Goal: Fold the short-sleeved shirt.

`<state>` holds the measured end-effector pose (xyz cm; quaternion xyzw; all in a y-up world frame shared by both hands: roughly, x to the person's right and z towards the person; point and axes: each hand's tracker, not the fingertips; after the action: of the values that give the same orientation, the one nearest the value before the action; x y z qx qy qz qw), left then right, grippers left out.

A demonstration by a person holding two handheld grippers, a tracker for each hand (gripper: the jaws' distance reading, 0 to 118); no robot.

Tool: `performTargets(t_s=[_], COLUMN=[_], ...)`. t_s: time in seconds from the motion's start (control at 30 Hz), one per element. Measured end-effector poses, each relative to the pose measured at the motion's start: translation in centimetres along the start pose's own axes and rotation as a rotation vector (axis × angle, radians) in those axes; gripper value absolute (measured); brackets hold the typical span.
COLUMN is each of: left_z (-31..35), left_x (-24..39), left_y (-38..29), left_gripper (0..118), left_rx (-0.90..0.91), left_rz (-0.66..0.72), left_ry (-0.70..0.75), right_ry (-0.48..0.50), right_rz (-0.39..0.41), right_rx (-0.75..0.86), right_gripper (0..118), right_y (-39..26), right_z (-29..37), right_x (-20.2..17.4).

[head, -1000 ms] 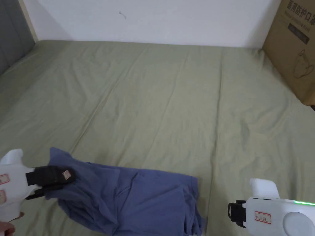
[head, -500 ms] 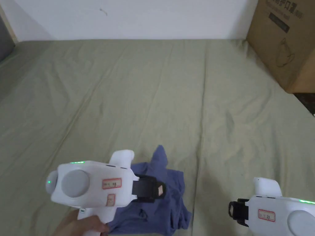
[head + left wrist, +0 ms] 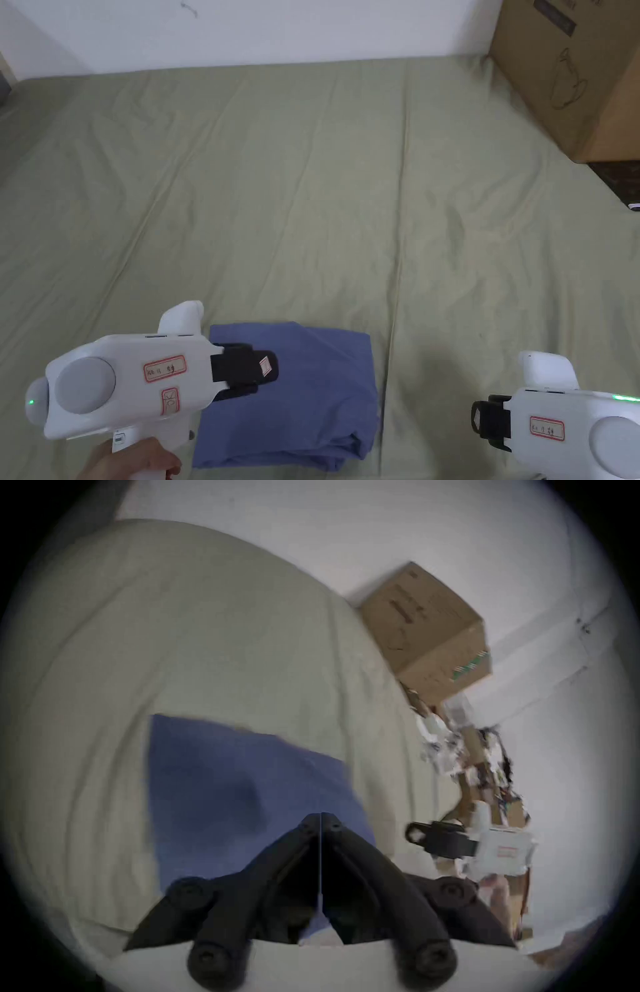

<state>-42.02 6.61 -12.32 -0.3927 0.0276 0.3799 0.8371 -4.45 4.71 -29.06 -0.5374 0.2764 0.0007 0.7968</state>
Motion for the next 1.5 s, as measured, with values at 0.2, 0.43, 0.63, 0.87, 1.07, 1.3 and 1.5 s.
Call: performTargets(t_s=[0.2, 0.43, 0.63, 0.87, 1.07, 1.3, 1.5], left_z=[-3.4, -8.1, -11.9, -12.5, -10.1, -5.3, 0.8], left_x=[0.2, 4.2, 6.6, 7.0, 8.3, 8.1, 2.1], left_y=[-2.4, -4.1, -6.7, -8.0, -7.4, -4.8, -3.0], left_gripper=[2, 1, 1, 0, 0, 0, 0], left_rx=[-0.099, -0.207, -0.331, -0.339, -0.295, -0.167, -0.012], left_rz=[0.002, -0.057, -0.122, -0.158, -0.167, -0.173, -0.048], left_ry=[-0.042, -0.089, -0.080, -0.091, -0.222, -0.280, -0.244], right_ry=[0.016, 0.018, 0.014, 0.013, 0.013, 0.067, 0.193], right_rz=[0.011, 0.015, -0.008, -0.015, -0.008, 0.077, 0.235], right_rx=[-0.007, -0.004, -0.005, -0.010, -0.005, 0.008, 0.056], right_gripper=[0, 0, 0, 0, 0, 0, 0], right_y=[-0.1, -0.3, -0.5, -0.8, -0.4, 1.5, 4.3], right_z=[-0.4, -0.1, 0.0, 0.2, 0.4, 1.2, 2.2], right_x=[-0.5, -0.3, 0.4, 0.8, 0.6, -2.0, -8.0])
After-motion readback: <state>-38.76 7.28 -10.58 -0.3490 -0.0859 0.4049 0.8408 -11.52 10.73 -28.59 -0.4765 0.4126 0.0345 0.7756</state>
